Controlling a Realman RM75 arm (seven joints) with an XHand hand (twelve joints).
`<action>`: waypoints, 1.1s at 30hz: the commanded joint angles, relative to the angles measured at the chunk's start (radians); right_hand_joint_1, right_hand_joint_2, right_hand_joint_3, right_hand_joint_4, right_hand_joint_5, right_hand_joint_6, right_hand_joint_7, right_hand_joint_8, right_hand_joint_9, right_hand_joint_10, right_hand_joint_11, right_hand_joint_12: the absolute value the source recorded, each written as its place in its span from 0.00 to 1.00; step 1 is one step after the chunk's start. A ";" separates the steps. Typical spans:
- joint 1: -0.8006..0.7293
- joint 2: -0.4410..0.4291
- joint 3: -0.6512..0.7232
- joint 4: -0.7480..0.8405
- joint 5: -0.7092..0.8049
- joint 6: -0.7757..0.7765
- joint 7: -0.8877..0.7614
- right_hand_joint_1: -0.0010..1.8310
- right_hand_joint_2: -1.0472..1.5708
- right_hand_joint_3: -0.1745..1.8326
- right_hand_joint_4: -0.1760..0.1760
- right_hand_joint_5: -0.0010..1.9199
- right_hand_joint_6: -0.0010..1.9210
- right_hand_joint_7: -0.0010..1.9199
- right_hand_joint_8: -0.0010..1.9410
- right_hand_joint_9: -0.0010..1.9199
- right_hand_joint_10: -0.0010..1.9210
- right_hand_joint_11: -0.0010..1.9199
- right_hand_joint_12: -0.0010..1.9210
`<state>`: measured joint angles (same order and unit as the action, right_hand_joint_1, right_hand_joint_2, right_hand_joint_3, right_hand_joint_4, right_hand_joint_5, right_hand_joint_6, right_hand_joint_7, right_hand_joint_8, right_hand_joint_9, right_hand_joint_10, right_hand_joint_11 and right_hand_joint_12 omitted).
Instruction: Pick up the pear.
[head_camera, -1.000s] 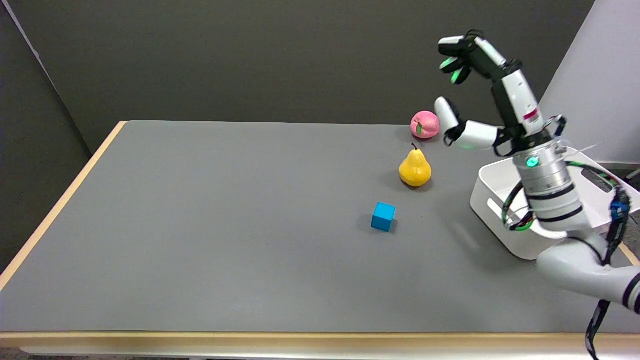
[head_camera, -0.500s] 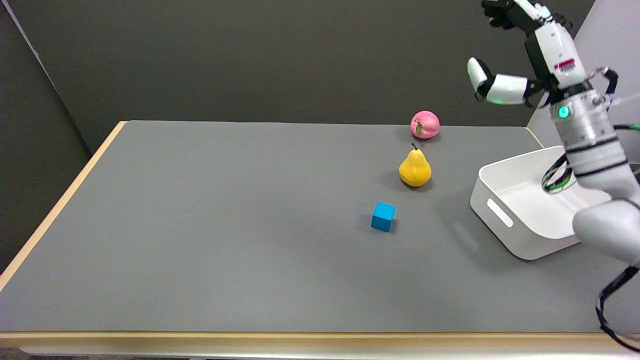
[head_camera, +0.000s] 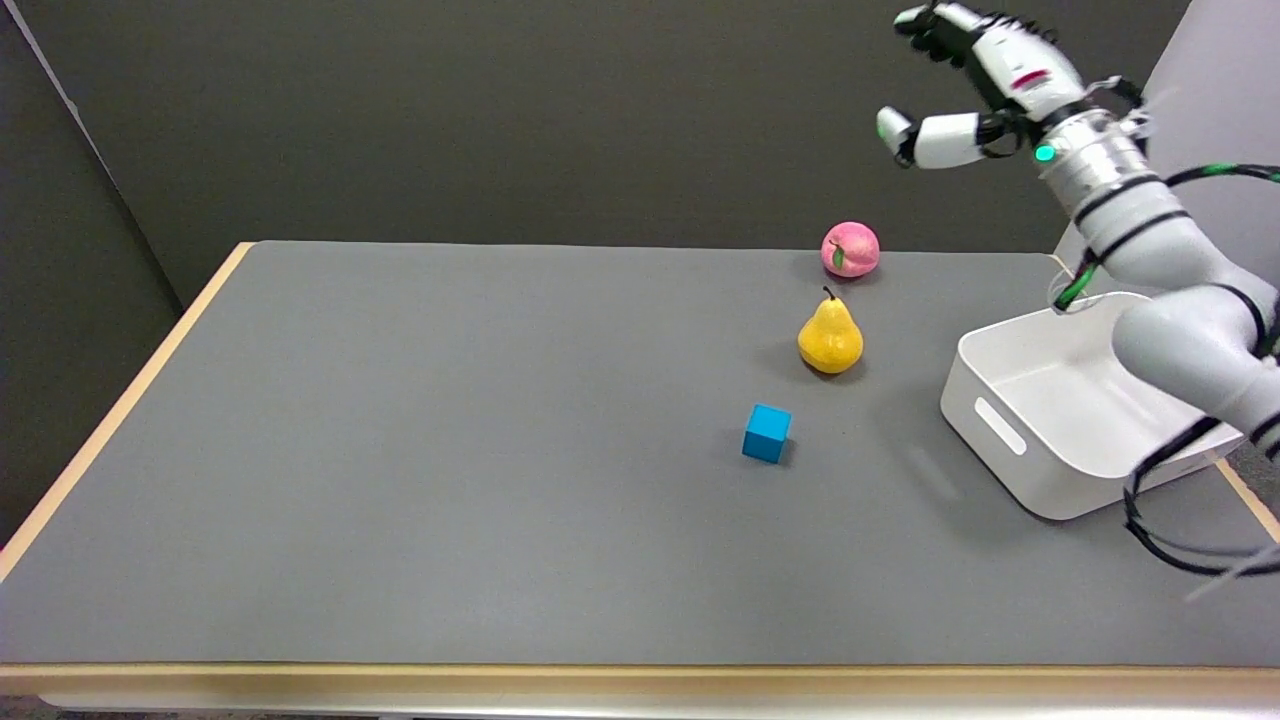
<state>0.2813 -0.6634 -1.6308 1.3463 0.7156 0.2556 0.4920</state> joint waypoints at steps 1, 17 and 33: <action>0.246 0.011 -0.217 -0.101 -0.005 -0.502 -0.150 0.37 0.63 0.54 0.62 0.13 0.23 0.20 0.21 0.13 0.44 0.07 0.68; -0.097 0.066 0.026 -0.004 0.077 -0.530 -0.150 0.33 0.62 0.53 0.56 0.11 0.21 0.23 0.26 0.15 0.46 0.09 0.71; -0.059 0.044 -0.119 0.028 0.088 -0.534 -0.187 0.32 0.62 0.53 0.51 0.13 0.24 0.22 0.23 0.14 0.45 0.09 0.71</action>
<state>0.2323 -0.6072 -1.6783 1.3539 0.7704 -0.2429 0.3383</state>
